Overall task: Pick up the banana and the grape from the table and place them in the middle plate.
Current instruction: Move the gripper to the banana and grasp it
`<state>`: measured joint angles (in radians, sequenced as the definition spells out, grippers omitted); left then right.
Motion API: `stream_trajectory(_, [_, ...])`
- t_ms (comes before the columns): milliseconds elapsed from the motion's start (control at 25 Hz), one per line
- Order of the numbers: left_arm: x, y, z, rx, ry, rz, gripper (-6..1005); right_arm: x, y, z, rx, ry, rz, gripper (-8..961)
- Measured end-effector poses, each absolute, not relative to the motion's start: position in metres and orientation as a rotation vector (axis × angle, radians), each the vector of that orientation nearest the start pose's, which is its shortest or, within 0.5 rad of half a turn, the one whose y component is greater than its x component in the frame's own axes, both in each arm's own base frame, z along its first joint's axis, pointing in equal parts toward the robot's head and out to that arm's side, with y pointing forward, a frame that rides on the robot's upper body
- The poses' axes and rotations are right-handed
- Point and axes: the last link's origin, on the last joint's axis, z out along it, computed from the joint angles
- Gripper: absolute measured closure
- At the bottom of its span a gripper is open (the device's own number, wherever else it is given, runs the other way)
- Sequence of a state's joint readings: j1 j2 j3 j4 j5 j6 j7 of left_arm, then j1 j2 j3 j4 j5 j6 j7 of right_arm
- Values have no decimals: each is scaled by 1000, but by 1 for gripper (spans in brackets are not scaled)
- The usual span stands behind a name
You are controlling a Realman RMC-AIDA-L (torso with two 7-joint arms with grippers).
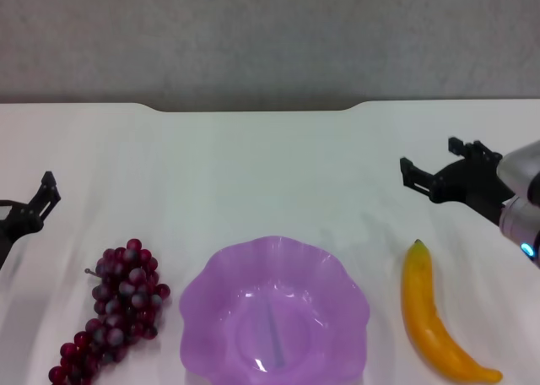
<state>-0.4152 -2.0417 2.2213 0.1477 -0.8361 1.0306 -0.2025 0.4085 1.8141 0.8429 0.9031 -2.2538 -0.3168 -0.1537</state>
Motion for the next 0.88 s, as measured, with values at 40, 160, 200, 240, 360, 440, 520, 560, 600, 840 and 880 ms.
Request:
stream_trajectory(40, [-366, 329, 1, -1548, -687, -576, 110, 264, 377, -26, -2020, 638, 368, 74])
stream_trajectory(160, [-367, 329, 1, -1548, -686, -571, 110, 254, 374, -11, -2045, 727, 287, 74])
stream_trajectory(200, [-367, 329, 1, -1548, -686, -571, 110, 249, 372, -4, -2056, 772, 272, 73])
stream_trajectory(240, [-367, 329, 1, -1548, -686, -571, 110, 244, 373, 1, -2060, 806, 273, 73])
stream_trajectory(360, [-367, 329, 2, -1547, -686, -572, 111, 236, 372, 13, -2118, 926, 221, 73])
stream_trajectory(440, [-366, 330, 2, -1549, -683, -575, 111, 235, 372, 18, -2156, 998, 178, 73])
stream_trajectory(520, [-364, 332, 1, -1550, -681, -579, 111, 230, 376, 23, -2188, 1056, 135, 73])
stream_trajectory(560, [-364, 332, 2, -1550, -680, -578, 111, 230, 378, 25, -2192, 1070, 119, 73])
stream_trajectory(600, [-364, 332, 2, -1550, -680, -577, 111, 229, 380, 27, -2197, 1084, 94, 73])
stream_trajectory(840, [-364, 333, 2, -1552, -678, -575, 111, 239, 389, 25, -2187, 1163, -37, 73])
stream_trajectory(880, [-364, 333, 2, -1552, -678, -575, 111, 241, 390, 24, -2185, 1176, -59, 73])
